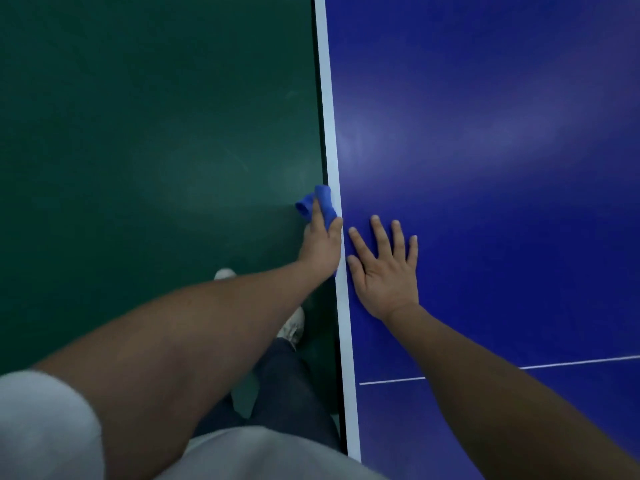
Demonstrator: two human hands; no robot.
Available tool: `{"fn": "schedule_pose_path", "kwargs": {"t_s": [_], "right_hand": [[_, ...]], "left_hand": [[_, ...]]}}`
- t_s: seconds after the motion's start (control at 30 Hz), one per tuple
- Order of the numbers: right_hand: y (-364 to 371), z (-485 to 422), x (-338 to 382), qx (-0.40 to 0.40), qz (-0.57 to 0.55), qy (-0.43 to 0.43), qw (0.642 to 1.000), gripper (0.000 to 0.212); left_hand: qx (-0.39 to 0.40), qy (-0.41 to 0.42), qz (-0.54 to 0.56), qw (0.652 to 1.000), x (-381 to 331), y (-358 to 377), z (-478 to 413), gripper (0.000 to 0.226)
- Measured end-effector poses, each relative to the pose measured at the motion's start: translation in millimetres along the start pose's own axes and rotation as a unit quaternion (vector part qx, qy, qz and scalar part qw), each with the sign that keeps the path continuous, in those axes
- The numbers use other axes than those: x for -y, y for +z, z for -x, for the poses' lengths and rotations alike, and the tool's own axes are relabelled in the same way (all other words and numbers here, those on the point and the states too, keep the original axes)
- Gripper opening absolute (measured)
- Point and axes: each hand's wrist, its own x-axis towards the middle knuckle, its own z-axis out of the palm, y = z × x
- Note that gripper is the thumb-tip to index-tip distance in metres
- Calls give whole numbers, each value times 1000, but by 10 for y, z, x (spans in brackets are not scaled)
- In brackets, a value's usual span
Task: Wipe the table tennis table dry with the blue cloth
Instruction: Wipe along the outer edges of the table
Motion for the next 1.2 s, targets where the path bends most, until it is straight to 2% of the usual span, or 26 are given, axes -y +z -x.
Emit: {"fn": "schedule_pose_path", "kwargs": {"t_s": [0.13,0.23,0.4,0.53,0.63,0.77,0.83,0.93,1.0,1.07,1.2], "right_hand": [[3,1,-20,-6,-9,-6,1000,56],[23,-7,-29,-8,-9,-7,1000,56],[25,-10,-29,-11,-7,-5,1000,55],[0,2,-11,-6,-13,1,1000,54],[-34,13,-13,8,-16,-1,1000,53],[-79,46,-3,25,-29,-2,999,51],[-191,-16,-21,40,-39,-15,998,50],[-476,-449,-56,20,-64,-74,995,48],[-694,-1004,-34,0,-81,-81,993,49],[-896,-1685,1,-12,-63,-72,995,52],[-1250,-2898,31,54,5,-12,998,58]], "left_hand": [[-2,6,26,1000,393,154,705,66],[10,-21,23,999,453,185,978,66],[-13,-17,15,1000,-144,18,-9,64],[1,-3,-1,1000,-703,-247,-759,65],[19,13,-7,1000,-583,-252,-678,66],[35,-9,14,999,-139,-111,-106,67],[51,-12,24,998,-164,-115,-177,69],[43,-25,27,998,-471,-198,-603,69],[35,-27,27,999,-741,-287,-986,69],[26,-12,27,999,-1019,-401,-1417,68],[19,-20,37,999,-1547,-599,-2300,67]]}}
